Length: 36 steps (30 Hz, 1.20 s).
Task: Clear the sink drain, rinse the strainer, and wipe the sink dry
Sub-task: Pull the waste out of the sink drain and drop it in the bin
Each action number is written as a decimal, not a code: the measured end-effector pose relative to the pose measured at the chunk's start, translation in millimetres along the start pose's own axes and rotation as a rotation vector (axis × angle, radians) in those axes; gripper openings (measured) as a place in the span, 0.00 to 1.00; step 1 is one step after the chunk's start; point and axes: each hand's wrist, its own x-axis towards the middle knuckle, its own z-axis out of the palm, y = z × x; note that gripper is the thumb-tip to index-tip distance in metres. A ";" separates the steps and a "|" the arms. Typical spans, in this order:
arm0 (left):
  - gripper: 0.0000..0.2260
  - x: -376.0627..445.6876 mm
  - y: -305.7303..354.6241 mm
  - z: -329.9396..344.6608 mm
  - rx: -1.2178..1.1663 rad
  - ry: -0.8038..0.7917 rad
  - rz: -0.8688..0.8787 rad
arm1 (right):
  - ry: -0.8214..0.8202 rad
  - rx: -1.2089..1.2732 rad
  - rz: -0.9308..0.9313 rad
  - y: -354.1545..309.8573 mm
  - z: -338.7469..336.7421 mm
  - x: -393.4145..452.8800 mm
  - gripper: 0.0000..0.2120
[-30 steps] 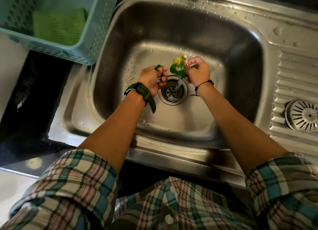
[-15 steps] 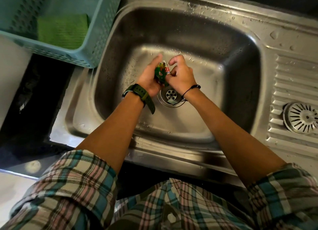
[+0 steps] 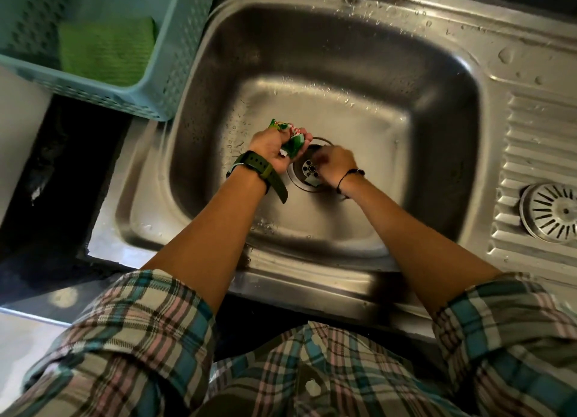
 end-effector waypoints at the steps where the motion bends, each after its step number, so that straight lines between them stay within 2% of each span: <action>1: 0.08 0.1 0.0 0.0 -0.003 -0.001 0.003 | -0.125 -0.231 -0.066 6.3 10.3 -0.6 0.14; 3: 0.09 1.8 0.7 -1.0 -0.001 0.008 0.015 | -0.220 -0.479 -0.181 11.6 27.9 -3.9 0.18; 7: 0.09 5.0 2.4 -5.0 0.020 0.037 0.045 | -0.124 -0.555 -0.297 10.0 35.2 -3.5 0.17; 9: 0.10 5.4 2.4 -6.3 0.038 0.041 0.053 | -0.099 -0.499 -0.289 12.2 26.2 -3.0 0.15; 12: 0.10 3.1 2.3 -7.5 0.034 0.038 0.062 | 0.086 -0.163 -0.181 11.4 3.6 -3.0 0.12; 15: 0.10 -1.1 2.1 -5.2 -0.001 0.007 0.054 | 0.332 0.484 0.079 0.5 -27.2 -9.0 0.09; 16: 0.09 -2.5 2.2 -3.6 -0.008 -0.009 0.046 | 0.384 0.661 0.109 -3.2 -37.7 -13.9 0.08; 18: 0.09 -5.0 1.6 0.9 0.014 -0.039 0.039 | 0.431 0.789 0.063 -12.0 -55.3 -23.0 0.07; 20: 0.08 -8.7 0.5 6.9 0.044 -0.077 0.045 | 0.424 0.739 -0.080 -24.8 -67.7 -31.7 0.06; 23: 0.07 -15.7 1.9 17.0 0.032 -0.141 0.057 | 0.395 0.424 -0.298 -42.7 -71.6 -35.2 0.07; 25: 0.09 -17.5 5.0 21.1 0.060 -0.131 0.075 | 0.311 0.170 -0.392 -49.0 -70.6 -32.8 0.08; 26: 0.09 -17.4 6.9 21.4 0.085 -0.100 0.083 | 0.232 0.141 -0.404 -49.7 -70.1 -30.2 0.09; 28: 0.08 -15.5 10.4 18.4 0.093 -0.019 0.093 | 0.091 0.334 -0.354 -48.9 -72.0 -25.2 0.10; 30: 0.07 -13.7 13.1 13.3 0.061 0.042 0.102 | 0.150 0.549 -0.268 -40.5 -70.0 -11.4 0.10; 31: 0.06 -13.3 13.7 10.8 0.057 0.061 0.107 | 0.208 0.513 -0.197 -35.1 -66.1 -2.1 0.09; 33: 0.05 -12.3 13.0 6.5 0.062 0.079 0.107 | 0.199 0.181 -0.058 -21.7 -51.6 14.4 0.11; 36: 0.07 -11.0 9.9 2.1 0.069 0.086 0.096 | 0.042 -0.229 0.014 -7.9 -18.2 20.1 0.24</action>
